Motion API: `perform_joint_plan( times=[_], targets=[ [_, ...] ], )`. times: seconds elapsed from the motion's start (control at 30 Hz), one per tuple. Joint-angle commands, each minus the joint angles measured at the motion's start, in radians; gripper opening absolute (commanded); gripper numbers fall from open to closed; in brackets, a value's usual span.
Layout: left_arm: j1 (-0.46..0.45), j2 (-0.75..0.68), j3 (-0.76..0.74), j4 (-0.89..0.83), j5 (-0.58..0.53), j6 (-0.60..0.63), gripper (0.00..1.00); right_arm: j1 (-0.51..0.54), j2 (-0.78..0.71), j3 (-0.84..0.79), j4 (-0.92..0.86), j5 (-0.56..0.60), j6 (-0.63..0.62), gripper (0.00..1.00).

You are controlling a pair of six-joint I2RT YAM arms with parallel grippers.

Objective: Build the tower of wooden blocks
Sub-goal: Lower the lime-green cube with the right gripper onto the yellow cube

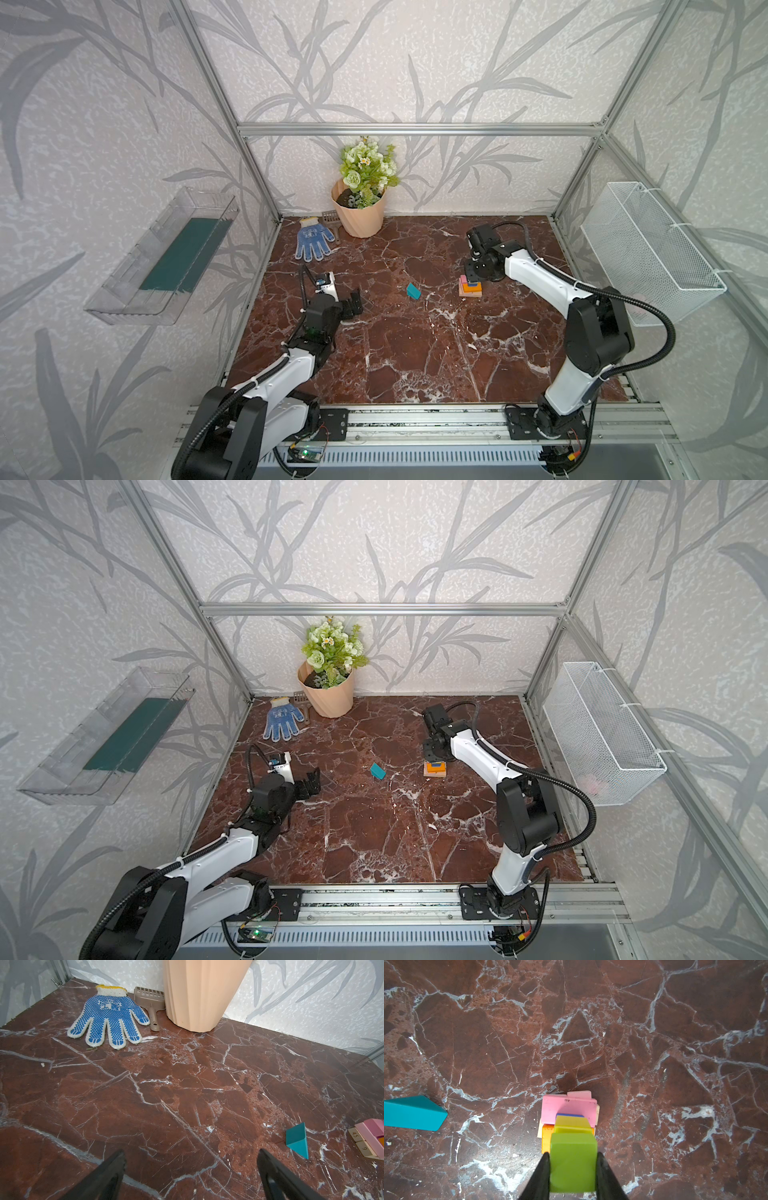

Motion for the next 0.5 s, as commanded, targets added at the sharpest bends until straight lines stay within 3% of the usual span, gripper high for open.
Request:
perform_joint_plan(
  times=[0.0,0.47],
  targets=[
    [0.001,0.006,0.024,0.005,0.000,0.012,1.00,-0.008,0.020,0.032,-0.027,0.005,-0.005,0.14],
    [0.002,0.007,0.025,0.005,0.001,0.012,1.00,-0.010,0.033,0.043,-0.033,-0.027,0.005,0.14]
  ],
)
